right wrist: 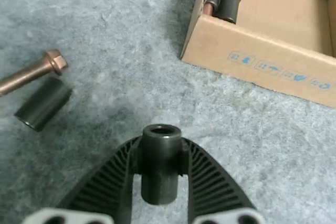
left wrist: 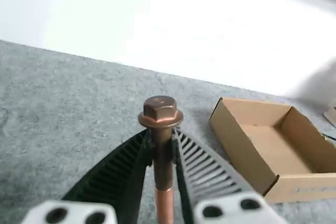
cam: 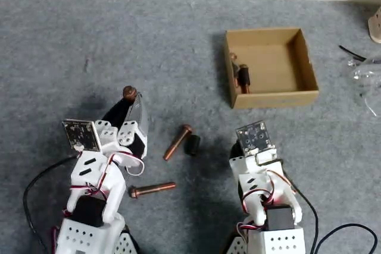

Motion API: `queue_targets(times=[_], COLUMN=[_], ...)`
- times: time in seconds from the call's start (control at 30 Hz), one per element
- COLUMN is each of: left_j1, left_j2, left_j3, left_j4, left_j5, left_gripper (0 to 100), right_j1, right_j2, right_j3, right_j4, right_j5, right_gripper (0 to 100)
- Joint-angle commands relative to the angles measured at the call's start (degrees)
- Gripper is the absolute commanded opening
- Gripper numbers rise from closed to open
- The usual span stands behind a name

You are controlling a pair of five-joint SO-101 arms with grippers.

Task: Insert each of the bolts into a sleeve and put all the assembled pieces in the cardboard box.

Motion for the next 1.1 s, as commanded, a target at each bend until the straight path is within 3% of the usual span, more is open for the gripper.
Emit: queue_targets(times=[0.0, 0.23, 0.57, 1.07], left_j1=[-0.3, -0.4, 10.2, 13.3], left_j2=[-0.8, -0.8, -0.7, -0.8], left_j3=[-2.1, -2.0, 2.2, 2.2], left_j4=[-4.8, -5.8, -5.9, -4.9], left_j5=[4.0, 11.4, 11.1, 11.5], left_gripper=[0, 0, 0, 0], right_j1=[-7.9, -21.6, -25.3, -26.7], right_j2=[-1.3, -1.3, -1.3, -1.1], right_j3=[3.8, 3.8, 4.4, 7.7], right_j4=[-4.9, -12.4, -20.2, -21.7], right_j5=[-0.7, -0.7, -0.4, -0.3], right_gripper=[0.4, 0.4, 0.4, 0.4])
